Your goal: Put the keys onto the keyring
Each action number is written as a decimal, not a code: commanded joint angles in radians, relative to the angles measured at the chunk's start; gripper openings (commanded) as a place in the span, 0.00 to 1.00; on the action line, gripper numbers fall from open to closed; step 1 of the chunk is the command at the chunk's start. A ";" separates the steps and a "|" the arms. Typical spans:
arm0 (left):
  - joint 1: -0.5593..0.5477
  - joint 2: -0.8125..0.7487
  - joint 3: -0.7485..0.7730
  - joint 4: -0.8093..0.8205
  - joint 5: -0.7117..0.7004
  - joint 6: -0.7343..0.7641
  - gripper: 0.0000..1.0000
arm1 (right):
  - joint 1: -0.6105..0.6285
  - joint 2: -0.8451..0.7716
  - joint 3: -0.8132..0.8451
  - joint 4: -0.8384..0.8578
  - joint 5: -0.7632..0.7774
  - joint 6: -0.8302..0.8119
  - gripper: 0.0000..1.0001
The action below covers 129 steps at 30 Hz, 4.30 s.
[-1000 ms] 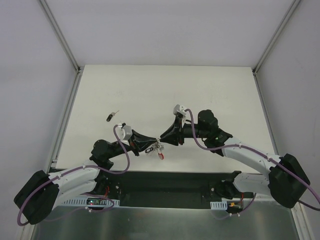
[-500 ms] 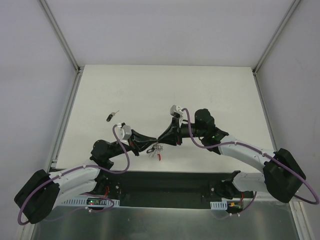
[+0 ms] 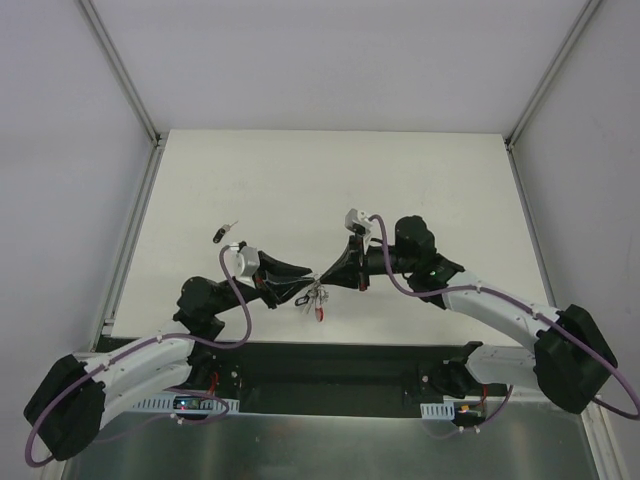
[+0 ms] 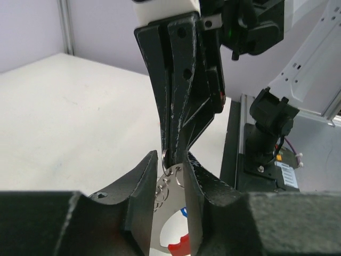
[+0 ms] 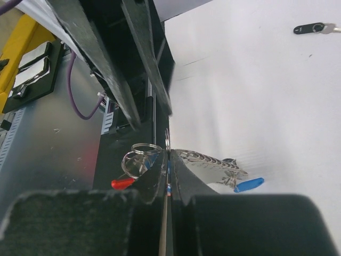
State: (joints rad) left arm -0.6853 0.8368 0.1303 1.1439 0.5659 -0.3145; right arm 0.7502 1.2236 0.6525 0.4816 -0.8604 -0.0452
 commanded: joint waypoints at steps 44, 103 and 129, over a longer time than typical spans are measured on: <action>0.076 -0.100 0.264 -0.751 0.006 0.212 0.55 | 0.119 -0.027 0.500 -1.077 0.653 -0.697 0.02; -0.063 0.476 0.137 0.068 0.313 0.140 0.20 | 0.256 0.025 0.294 -0.908 0.446 -0.622 0.01; -0.077 0.461 0.057 0.195 0.187 0.128 0.00 | 0.043 -0.211 0.001 -0.565 0.357 -0.305 0.41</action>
State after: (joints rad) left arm -0.7540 1.2984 0.1967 1.1786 0.7719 -0.1711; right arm 0.8032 1.0283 0.6827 -0.2131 -0.4294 -0.4339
